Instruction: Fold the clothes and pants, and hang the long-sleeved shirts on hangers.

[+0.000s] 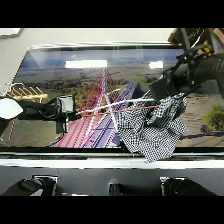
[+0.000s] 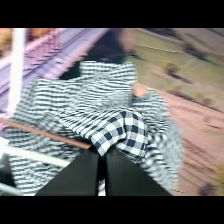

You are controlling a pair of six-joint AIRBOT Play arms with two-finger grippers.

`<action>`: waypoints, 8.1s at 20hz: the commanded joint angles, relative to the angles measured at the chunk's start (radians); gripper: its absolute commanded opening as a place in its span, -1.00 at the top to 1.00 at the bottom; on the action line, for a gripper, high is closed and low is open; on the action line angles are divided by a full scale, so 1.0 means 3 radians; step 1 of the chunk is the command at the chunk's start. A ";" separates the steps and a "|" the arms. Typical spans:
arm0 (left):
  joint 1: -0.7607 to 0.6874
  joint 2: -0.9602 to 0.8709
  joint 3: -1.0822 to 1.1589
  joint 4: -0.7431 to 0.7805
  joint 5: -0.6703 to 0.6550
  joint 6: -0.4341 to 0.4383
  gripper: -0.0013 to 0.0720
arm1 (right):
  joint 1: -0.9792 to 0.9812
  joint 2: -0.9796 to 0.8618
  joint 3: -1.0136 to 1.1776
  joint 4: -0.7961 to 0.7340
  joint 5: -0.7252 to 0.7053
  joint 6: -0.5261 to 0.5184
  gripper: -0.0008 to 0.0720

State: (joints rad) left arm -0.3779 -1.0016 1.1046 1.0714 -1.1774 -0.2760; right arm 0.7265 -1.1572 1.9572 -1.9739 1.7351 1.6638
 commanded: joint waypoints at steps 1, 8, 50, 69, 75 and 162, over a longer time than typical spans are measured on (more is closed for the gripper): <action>-0.0136 -0.0170 -0.0001 -0.0099 0.0164 -0.0020 0.88 | 0.0000 0.0000 0.0000 0.0277 -0.0005 0.0118 0.88; -0.0235 -0.0378 0.0000 0.0032 0.0254 -0.0474 0.88 | 0.0000 0.0032 0.0003 0.0086 0.0169 0.0130 0.88; -0.1235 -0.0683 0.0000 -0.0099 0.1771 -0.1998 0.88 | -0.0001 -0.0046 0.0003 0.0383 0.0079 0.0664 0.00; -0.1232 -0.0683 0.0000 -0.0097 0.1771 -0.1958 0.88 | -0.0006 0.0158 0.0003 -0.1855 0.0067 0.1742 -0.55; -0.1232 -0.0683 0.0000 -0.0095 0.1774 -0.1958 0.88 | -0.2000 0.0006 0.0384 0.0699 -0.0815 0.1294 -0.55; -0.1574 -0.1577 0.0187 -0.3114 0.2839 -0.3253 -0.64 | -0.2369 -0.0060 0.0154 0.2234 0.0094 -0.3710 0.89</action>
State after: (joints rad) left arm -0.8215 -1.4052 1.0653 0.1726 -0.3008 -1.2602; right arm 0.0162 -1.1755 2.0033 -1.2961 1.7626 0.5453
